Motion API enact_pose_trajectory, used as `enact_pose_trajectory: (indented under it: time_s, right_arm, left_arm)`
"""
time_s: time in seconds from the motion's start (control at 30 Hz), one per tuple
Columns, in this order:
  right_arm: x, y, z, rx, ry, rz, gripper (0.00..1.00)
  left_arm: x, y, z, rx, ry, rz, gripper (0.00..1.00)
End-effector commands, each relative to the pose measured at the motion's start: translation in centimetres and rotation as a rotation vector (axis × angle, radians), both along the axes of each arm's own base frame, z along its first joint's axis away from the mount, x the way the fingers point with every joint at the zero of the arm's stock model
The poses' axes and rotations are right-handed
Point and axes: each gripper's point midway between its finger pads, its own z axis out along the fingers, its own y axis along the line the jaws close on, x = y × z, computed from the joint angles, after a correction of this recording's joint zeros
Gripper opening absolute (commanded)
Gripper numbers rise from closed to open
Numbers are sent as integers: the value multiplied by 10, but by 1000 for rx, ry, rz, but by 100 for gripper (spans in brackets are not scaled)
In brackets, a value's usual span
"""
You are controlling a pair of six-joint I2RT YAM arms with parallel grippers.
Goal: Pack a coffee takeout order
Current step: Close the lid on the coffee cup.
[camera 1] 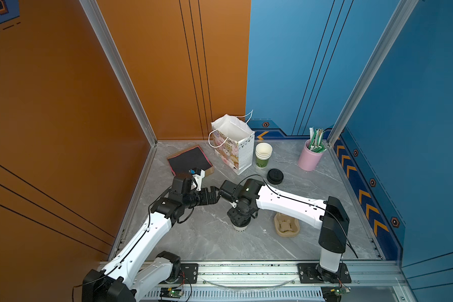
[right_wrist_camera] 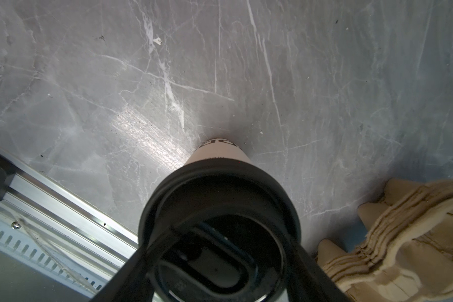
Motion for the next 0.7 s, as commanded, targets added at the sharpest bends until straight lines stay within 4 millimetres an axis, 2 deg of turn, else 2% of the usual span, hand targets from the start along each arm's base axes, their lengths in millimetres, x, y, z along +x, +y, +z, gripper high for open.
enact_pose_trajectory:
  time_s: [0.0,0.2,0.27,0.47,0.67]
  right_arm:
    - [8,-8,12,16,-33,-15,67]
    - [10,-17,9,11,-39,-20,67]
    - [10,-18,9,17,-38,-22,68]
    - [12,-21,7,36,-38,-36,68]
    - [10,-23,1,29,-32,-36,69]
  left_arm:
    - [-19,-21,-16,-63,110,-83,92]
    - [-37,-41,-37,-58,199,-164,87]
    - [-41,-49,-39,-59,210,-194,82]
    - [-50,-64,-51,-79,253,-253,81]
    - [-51,-77,-53,-104,263,-294,81]
